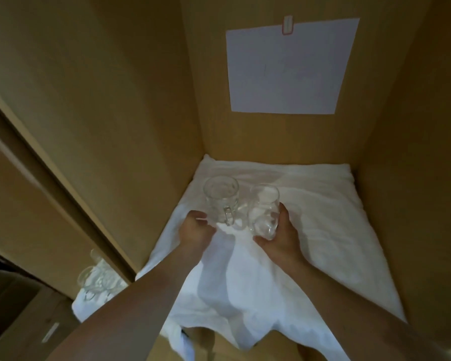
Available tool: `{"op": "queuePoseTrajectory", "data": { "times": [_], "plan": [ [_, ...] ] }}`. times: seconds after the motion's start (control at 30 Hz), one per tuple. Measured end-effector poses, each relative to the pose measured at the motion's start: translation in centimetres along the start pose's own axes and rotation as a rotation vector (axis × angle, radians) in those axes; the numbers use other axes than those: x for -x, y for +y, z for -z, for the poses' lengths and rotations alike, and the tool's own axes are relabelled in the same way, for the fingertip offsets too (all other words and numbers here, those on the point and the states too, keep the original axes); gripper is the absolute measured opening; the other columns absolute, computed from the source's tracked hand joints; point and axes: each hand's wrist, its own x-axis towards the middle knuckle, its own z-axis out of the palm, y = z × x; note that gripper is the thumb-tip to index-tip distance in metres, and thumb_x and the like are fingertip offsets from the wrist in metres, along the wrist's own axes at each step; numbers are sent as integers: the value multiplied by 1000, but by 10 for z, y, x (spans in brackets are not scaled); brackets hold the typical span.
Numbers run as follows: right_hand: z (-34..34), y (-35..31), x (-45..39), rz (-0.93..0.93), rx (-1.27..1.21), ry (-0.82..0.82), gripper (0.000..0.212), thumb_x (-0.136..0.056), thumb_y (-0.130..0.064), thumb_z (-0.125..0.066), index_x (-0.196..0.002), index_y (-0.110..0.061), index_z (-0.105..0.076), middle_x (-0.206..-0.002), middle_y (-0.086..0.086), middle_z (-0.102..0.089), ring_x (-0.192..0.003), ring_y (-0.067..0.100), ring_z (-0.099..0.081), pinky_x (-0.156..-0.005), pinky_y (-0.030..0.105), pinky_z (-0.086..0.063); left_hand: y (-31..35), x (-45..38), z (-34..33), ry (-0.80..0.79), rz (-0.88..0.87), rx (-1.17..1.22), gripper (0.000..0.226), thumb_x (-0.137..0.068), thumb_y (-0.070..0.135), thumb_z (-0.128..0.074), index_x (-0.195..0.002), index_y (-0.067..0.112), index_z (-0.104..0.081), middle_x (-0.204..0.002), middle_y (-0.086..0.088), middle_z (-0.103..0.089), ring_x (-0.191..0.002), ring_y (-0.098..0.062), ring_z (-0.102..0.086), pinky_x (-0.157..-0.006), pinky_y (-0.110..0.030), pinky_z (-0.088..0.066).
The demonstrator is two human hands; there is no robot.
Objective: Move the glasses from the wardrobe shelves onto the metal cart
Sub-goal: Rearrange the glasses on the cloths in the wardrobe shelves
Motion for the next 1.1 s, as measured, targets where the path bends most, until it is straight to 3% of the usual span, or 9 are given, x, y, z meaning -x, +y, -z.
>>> {"op": "queuePoseTrajectory", "data": {
  "times": [0.07, 0.23, 0.33, 0.4, 0.47, 0.57, 0.77, 0.87, 1.1],
  "plan": [
    [-1, 3, -3, -15, -18, 6, 107, -70, -17, -92, -156, -18, -28, -131, 1, -57, -122, 20, -56, -94, 19, -37, -2, -9, 3, -8, -16, -52, 52, -81, 4, -79, -115, 29, -48, -115, -1, -60, -101, -23, -62, -83, -28, -52],
    [-3, 2, -24, -55, -99, 29, 92, -69, -20, -93, -147, -20, -44, -116, -3, -61, -109, 20, -63, -94, 27, -48, 4, -35, -3, -130, -24, -64, 82, -69, 4, -89, -131, 35, -44, -125, 3, -58, -101, -17, -62, -62, -6, -52],
    [-3, 2, -43, -73, -104, 59, 89, -69, -19, -93, -145, -19, -47, -117, 0, -61, -108, 21, -63, -97, 29, -49, 10, -48, -27, -216, -275, -243, 62, -71, 17, -89, -126, 25, -61, -115, 1, -69, -90, -16, -69, -70, -29, -58],
    [-1, 3, -56, -80, -83, 78, 90, -68, -19, -94, -145, -20, -47, -115, 0, -61, -107, 22, -63, -98, 32, -50, 19, -51, -36, -281, -273, 130, 48, -74, 30, -87, -116, 31, -64, -102, 7, -69, -84, -10, -69, -71, -28, -56],
    [0, 1, -69, -90, -71, 96, 92, -68, -21, -94, -146, -21, -46, -115, 0, -61, -107, 20, -62, -100, 35, -50, 23, -61, -34, -304, -435, -232, 72, -58, 21, -98, -113, 35, -53, -95, 14, -62, -79, 3, -63, -69, -17, -53],
    [2, -8, -88, -87, -64, 132, 91, -70, -23, -93, -148, -21, -45, -120, 2, -61, -111, 22, -62, -99, 34, -50, 36, -76, -30, -209, -306, -133, 75, -43, 15, -103, -98, 32, -56, -98, 16, -64, -88, 4, -65, -82, -22, -56],
    [16, -32, -127, -4, -12, 188, 92, -74, -25, -90, -151, -22, -41, -130, 8, -56, -118, 24, -58, -96, 29, -44, 58, -131, -37, -124, -336, -257, 112, -22, 54, -88, -125, 42, -43, -125, 0, -56, -109, -20, -60, -87, -35, -56],
    [22, -43, -143, 62, -10, 201, 89, -73, -21, -90, -149, -29, -44, -127, 4, -46, -111, 20, -55, -93, 27, -44, 79, -147, -31, -96, -388, -291, 102, -21, 50, -89, -109, 49, -36, -118, -1, -60, -104, -25, -64, -85, -44, -59],
    [25, -48, -174, 191, 58, 207, 90, -67, -21, -94, -143, -34, -48, -120, 0, -46, -106, 19, -55, -87, 16, -44, 116, -154, -29, 24, -481, -712, 85, -45, 42, -95, -116, 31, -50, -111, 2, -66, -107, -29, -61, -90, -40, -52]
  ]
}}
